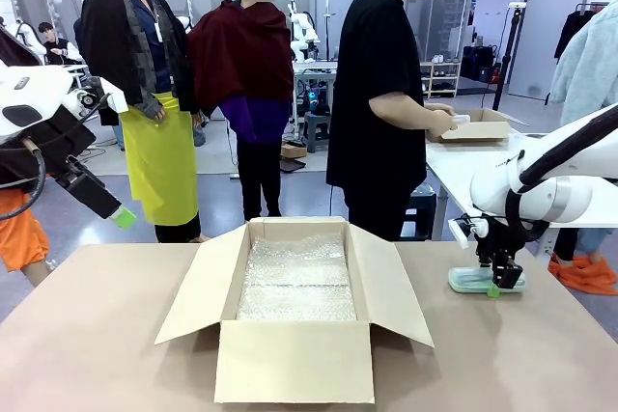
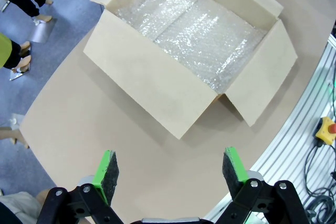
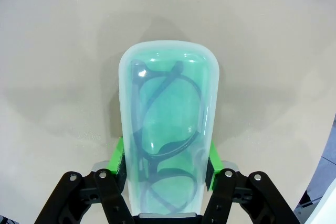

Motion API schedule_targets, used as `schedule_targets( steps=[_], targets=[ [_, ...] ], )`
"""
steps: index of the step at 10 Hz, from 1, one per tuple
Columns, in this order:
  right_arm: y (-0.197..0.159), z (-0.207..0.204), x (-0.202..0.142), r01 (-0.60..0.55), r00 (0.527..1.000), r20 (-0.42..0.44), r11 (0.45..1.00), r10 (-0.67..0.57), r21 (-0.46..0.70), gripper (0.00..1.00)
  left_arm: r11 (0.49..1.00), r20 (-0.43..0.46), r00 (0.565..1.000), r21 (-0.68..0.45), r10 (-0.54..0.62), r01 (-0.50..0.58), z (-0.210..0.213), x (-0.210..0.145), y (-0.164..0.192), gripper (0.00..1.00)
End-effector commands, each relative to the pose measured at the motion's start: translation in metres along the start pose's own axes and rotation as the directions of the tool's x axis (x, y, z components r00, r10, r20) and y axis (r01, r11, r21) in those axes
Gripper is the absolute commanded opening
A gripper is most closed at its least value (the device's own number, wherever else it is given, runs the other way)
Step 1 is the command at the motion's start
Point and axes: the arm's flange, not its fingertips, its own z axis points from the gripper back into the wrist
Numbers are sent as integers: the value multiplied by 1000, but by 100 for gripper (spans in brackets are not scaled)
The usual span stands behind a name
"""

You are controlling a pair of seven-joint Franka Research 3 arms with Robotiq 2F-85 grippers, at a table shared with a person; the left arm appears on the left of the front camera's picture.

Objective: Pack the glasses set securely to prepare it for shipping.
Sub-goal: Place the Glasses case inside the Package Box.

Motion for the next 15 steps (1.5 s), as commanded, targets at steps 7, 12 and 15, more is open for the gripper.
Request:
schedule_targets(
  steps=[7,12,15],
  targets=[
    [-6,123,64,153,988,-34,980,-150,129,45,1000,3,1000,1,-5,5,1,-1,0,100],
    [-7,137,242,126,991,-46,987,-122,100,45,1000,3,1000,1,-5,5,1,-1,0,100],
    [-2,100,350,84,996,-45,995,-82,61,45,1000,3,1000,1,-5,5,1,-1,0,100]
  ],
)
